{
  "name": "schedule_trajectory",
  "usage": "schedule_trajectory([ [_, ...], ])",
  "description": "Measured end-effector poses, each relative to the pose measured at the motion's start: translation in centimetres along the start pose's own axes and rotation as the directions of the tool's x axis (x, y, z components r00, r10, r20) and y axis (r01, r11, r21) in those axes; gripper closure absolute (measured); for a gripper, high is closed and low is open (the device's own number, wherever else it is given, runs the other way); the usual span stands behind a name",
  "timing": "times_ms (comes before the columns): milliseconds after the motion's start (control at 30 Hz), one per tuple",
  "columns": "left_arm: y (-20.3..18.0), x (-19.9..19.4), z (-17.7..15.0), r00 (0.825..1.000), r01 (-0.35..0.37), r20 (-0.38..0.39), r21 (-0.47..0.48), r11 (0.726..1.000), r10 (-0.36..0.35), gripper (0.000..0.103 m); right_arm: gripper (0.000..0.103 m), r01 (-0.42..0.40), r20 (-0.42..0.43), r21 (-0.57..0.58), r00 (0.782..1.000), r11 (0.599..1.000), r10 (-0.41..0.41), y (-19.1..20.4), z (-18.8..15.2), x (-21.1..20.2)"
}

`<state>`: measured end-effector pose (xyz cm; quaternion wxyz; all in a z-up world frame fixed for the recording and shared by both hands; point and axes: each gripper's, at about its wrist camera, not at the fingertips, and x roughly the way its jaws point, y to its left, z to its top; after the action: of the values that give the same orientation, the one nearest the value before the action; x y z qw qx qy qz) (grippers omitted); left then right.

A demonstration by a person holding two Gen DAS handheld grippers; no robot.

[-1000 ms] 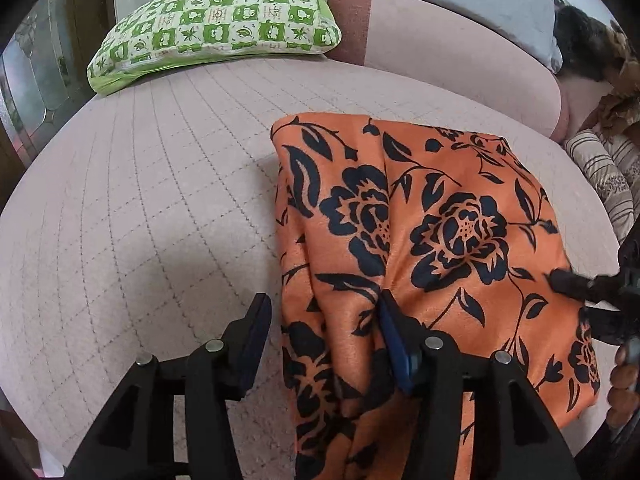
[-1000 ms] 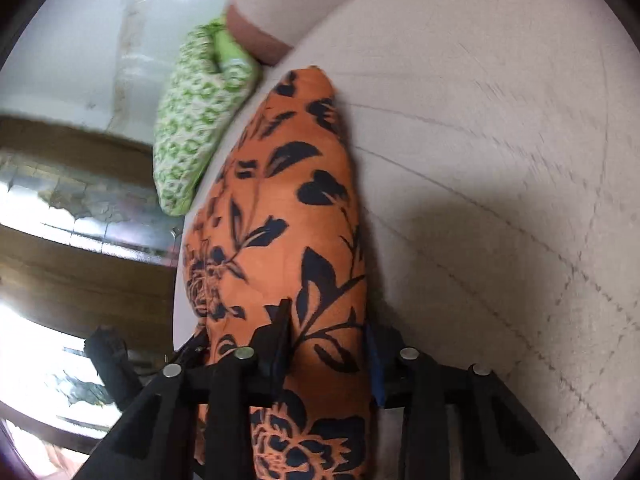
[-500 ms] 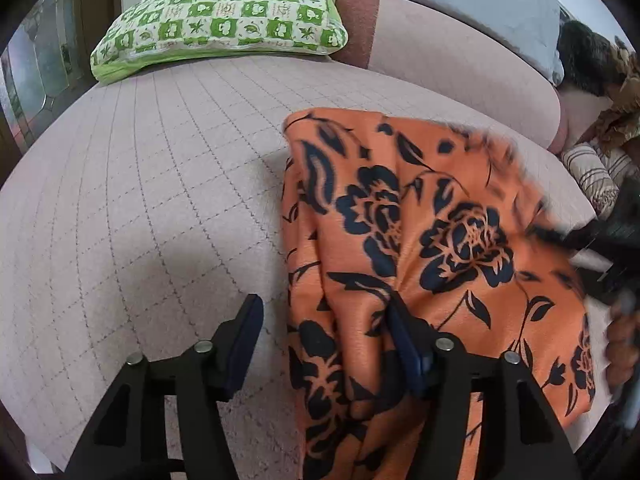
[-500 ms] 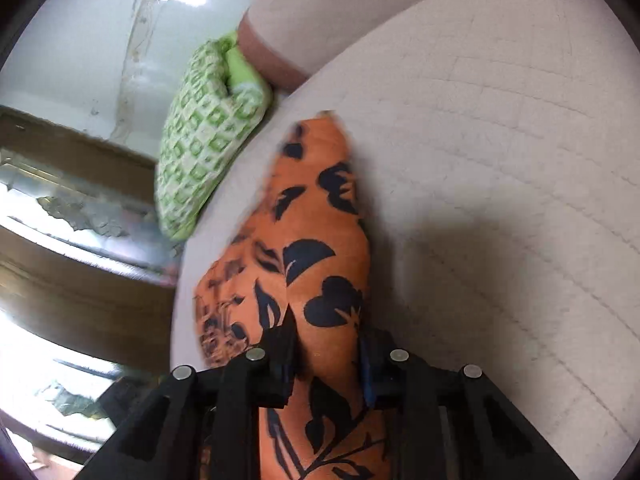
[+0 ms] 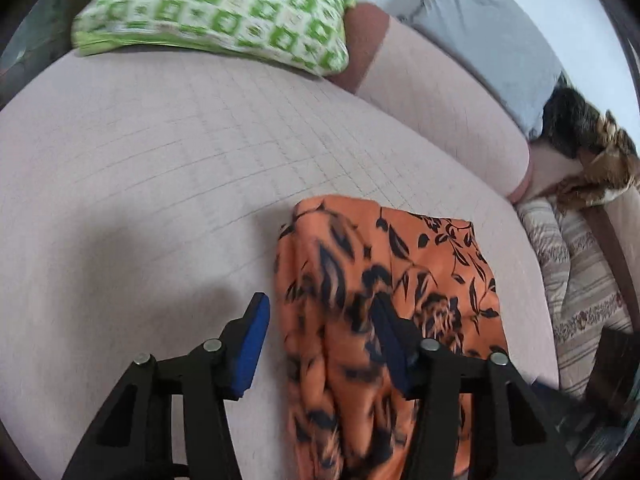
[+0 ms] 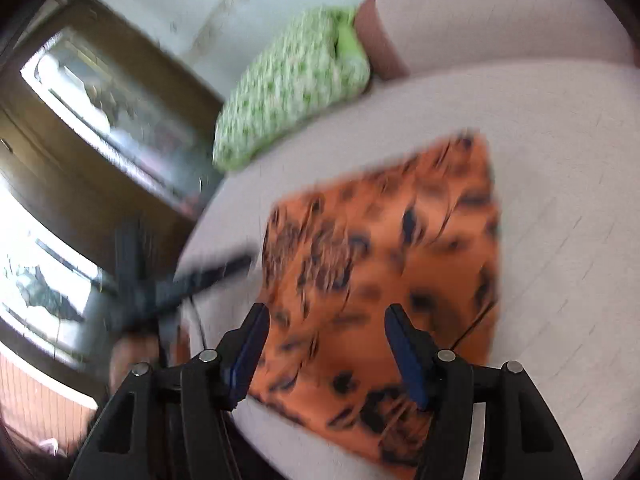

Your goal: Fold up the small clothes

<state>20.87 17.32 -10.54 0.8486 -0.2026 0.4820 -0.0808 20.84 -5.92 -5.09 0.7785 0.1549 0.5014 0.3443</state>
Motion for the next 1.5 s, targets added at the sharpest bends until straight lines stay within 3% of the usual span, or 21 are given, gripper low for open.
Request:
schedule_trajectory([
  [33, -0.2, 0.9, 0.7, 1.0, 0.005, -0.025, 0.005, 1.0, -0.005, 0.053, 0.04, 0.002, -0.039, 0.006, 0.999, 1.0, -0.002, -0.5, -0.9, 1.2],
  [100, -0.4, 2.6, 1.9, 0.996, -0.048, -0.079, 0.021, 0.999, 0.049, 0.084, 0.039, -0.004, -0.06, 0.033, 0.998, 0.999, 0.006, -1.4, -2.0, 2.2],
  [133, 0.0, 3.7, 2.4, 0.993, -0.079, -0.087, 0.039, 0.996, 0.083, 0.084, 0.04, -0.009, -0.05, 0.032, 0.999, 0.999, 0.011, -1.7, -2.3, 2.2],
  [233, 1.3, 4.9, 3.2, 0.992, -0.027, -0.124, -0.003, 1.0, 0.027, 0.084, 0.041, -0.009, -0.057, 0.014, 0.998, 1.0, 0.01, -2.0, -2.8, 2.2],
  [333, 1.4, 4.9, 3.3, 0.99, -0.032, -0.136, 0.004, 0.999, 0.032, 0.078, 0.041, -0.005, -0.052, -0.026, 0.999, 1.0, 0.004, -2.0, -3.6, 1.9],
  [400, 1.5, 3.8, 3.1, 0.992, -0.049, -0.115, -0.003, 0.999, 0.048, 0.064, 0.041, -0.01, -0.043, -0.03, 0.999, 0.999, 0.009, -2.1, -4.0, 1.8],
  [500, 0.9, 1.0, 2.0, 0.998, -0.047, -0.047, -0.006, 0.999, 0.047, 0.062, 0.04, -0.031, -0.043, -0.01, 0.999, 0.999, 0.031, -2.1, -3.0, 2.4],
  [633, -1.6, -4.6, -2.2, 0.999, -0.011, 0.044, 0.04, 0.999, 0.009, 0.062, 0.04, -0.043, -0.029, -0.002, 0.999, 0.999, 0.043, -2.0, -2.9, 1.9],
  [733, -2.8, -6.2, -6.0, 0.999, 0.004, 0.053, 0.043, 0.999, -0.006, 0.061, 0.038, -0.074, -0.008, 0.039, 0.997, 0.996, 0.075, -2.1, -2.6, 1.4],
  [767, -2.8, -5.5, -7.8, 1.0, -0.004, 0.021, 0.027, 1.0, 0.003, 0.061, 0.038, -0.09, 0.001, 0.057, 0.996, 0.994, 0.09, -2.3, -2.5, 1.2],
  [800, -2.6, -4.1, -8.6, 0.999, -0.025, -0.02, 0.027, 0.999, 0.025, 0.068, 0.037, -0.105, 0.004, 0.079, 0.995, 0.991, 0.105, -2.6, -2.6, 1.3],
  [833, -2.1, -2.5, -9.7, 0.997, -0.052, -0.063, 0.018, 0.998, 0.053, 0.068, 0.037, -0.112, 0.003, 0.097, 0.994, 0.989, 0.112, -2.8, -2.5, 1.5],
  [867, -1.4, -1.4, -10.8, 0.996, -0.04, -0.086, -0.026, 0.999, 0.037, 0.066, 0.037, -0.127, 0.001, 0.12, 0.992, 0.985, 0.128, -3.3, -2.5, 1.7],
  [900, -1.3, -1.8, -11.1, 0.998, -0.03, -0.058, -0.04, 0.999, 0.027, 0.066, 0.037, -0.139, -0.003, 0.14, 0.99, 0.98, 0.141, -3.6, -2.4, 1.8],
  [1067, -3.9, -4.9, -10.1, 0.996, -0.091, 0.004, 0.056, 0.994, 0.091, 0.068, 0.037, -0.163, 0.03, 0.165, 0.987, 0.973, 0.16, -3.6, -1.7, -0.2],
  [1200, -5.4, -6.0, -9.8, 0.998, -0.044, 0.053, 0.099, 0.994, 0.039, 0.054, 0.033, -0.225, 0.071, 0.173, 0.974, 0.959, 0.216, -3.4, -1.4, -1.2],
  [1267, -5.1, -3.5, -9.8, 0.997, -0.077, -0.016, 0.11, 0.991, 0.079, 0.056, 0.031, -0.205, 0.022, 0.229, 0.978, 0.951, 0.206, -4.9, -1.9, 0.3],
  [1300, -4.3, -1.9, -10.0, 0.991, -0.108, -0.062, 0.098, 0.989, 0.115, 0.059, 0.031, -0.222, -0.006, 0.278, 0.972, 0.935, 0.233, -6.2, -2.4, 1.1],
  [1333, -3.4, -0.8, -10.3, 0.991, -0.097, -0.088, 0.073, 0.993, 0.103, 0.058, 0.036, -0.262, 0.016, 0.333, 0.962, 0.906, 0.272, -7.4, -2.7, 1.3],
  [1400, -3.4, -1.5, -10.2, 0.994, -0.083, -0.062, 0.063, 0.995, 0.087, 0.059, 0.038, -0.29, 0.04, 0.371, 0.954, 0.882, 0.296, -7.8, -2.6, 0.3],
  [1500, -4.8, -3.9, -9.4, 0.993, -0.121, 0.013, 0.098, 0.988, 0.121, 0.059, 0.034, -0.288, 0.065, 0.27, 0.957, 0.919, 0.281, -5.8, -1.3, -1.8],
])
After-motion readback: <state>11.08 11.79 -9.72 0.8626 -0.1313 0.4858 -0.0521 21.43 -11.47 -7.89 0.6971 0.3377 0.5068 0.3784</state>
